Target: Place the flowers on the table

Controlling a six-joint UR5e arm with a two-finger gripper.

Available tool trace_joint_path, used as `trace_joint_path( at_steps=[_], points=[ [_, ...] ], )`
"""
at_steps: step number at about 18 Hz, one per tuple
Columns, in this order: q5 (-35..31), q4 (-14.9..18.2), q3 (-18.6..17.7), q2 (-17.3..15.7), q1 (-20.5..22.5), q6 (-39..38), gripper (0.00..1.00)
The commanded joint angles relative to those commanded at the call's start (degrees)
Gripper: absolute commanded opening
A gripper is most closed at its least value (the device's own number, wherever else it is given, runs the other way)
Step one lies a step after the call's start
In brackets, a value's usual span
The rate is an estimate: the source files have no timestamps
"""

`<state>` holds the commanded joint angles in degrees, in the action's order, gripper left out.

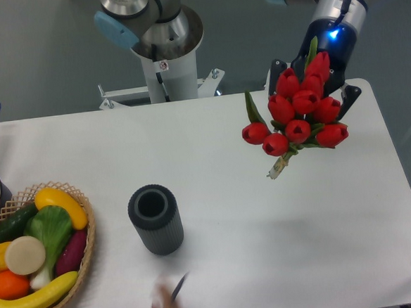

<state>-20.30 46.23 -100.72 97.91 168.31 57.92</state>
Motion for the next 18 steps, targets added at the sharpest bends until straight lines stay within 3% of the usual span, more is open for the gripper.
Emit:
trace_joint_path(
  at_steps=[9, 18],
  points=[
    [-0.9, 0.2, -0.3, -1.4, 0.6, -1.1, 0.56],
    [-15.8, 0.2, -0.4, -3.2, -1.6, -1.1, 0.56]
  ],
)
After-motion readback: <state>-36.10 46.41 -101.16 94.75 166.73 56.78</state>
